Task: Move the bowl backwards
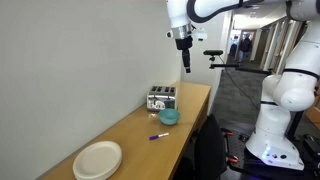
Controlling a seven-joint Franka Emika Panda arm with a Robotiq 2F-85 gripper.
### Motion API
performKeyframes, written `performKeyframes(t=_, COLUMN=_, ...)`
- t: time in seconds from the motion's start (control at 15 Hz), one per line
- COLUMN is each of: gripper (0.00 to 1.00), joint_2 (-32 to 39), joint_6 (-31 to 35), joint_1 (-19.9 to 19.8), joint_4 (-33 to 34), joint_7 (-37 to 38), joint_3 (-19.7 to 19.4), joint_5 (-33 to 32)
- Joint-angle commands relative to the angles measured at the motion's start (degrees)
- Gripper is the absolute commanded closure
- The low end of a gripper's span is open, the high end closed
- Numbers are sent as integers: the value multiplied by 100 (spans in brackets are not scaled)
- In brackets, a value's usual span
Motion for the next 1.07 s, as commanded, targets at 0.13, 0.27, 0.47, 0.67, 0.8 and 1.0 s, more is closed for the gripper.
performKeyframes(t=0.13, gripper=0, joint_2=11, joint_6=-19, joint_1=152, joint_4=13, joint_7=32, joint_3=-130, joint_5=-29)
performKeyframes(t=0.27, gripper=0, joint_2=11, joint_6=-18, joint_1=152, joint_4=13, joint_7=32, joint_3=-130, joint_5=-29)
performKeyframes(t=0.47, gripper=0, joint_2=99, joint_6=107, joint_1=125, joint_4=40, joint_7=77, joint_3=-165, joint_5=-38)
performKeyframes(t=0.67, gripper=0, joint_2=649, joint_6=902, joint_1=9, joint_4=324, joint_7=-297, joint_3=-547, joint_5=221)
performKeyframes(t=0.8, gripper=0, joint_2=932, joint_6=1150, joint_1=-18, joint_4=429, joint_7=-356, joint_3=-709, joint_5=494)
performKeyframes(t=1.0, gripper=0, joint_2=1247, joint_6=1066, joint_1=-26, joint_4=673, joint_7=-313, joint_3=-783, joint_5=712)
